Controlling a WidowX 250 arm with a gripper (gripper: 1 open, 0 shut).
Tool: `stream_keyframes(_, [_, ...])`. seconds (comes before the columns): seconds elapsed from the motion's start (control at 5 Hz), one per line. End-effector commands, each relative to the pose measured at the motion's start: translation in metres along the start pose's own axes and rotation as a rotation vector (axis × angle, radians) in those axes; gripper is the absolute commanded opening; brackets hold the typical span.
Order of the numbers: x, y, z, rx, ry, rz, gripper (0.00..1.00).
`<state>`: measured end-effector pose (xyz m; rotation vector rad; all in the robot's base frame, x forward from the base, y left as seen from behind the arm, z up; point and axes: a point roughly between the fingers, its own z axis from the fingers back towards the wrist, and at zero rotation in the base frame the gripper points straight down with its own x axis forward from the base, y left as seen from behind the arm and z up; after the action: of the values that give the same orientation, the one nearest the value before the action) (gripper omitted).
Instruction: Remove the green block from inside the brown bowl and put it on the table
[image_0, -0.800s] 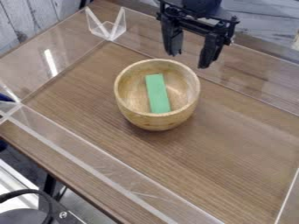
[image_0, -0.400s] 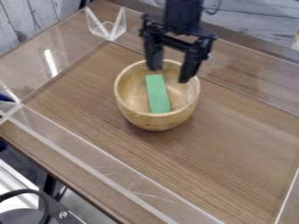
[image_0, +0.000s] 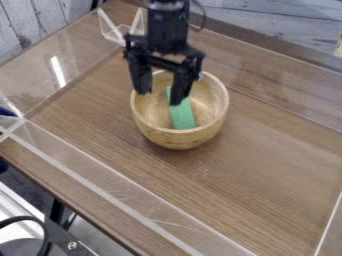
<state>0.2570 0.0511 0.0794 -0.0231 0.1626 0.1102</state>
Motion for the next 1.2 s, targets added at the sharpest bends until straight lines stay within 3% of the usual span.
stream_keyframes(0.0, [0.006,-0.001,-0.003,0.034,-0.086,-0.035,1.00])
stream_keyframes(0.4, [0.021,-0.010,-0.005,0.038,-0.079,0.020,1.00])
stream_keyframes(0.8, [0.034,-0.021,-0.014,0.054,-0.076,-0.015,1.00])
stream_keyframes(1.0, [0.035,-0.017,-0.007,0.024,-0.083,-0.001,1.00])
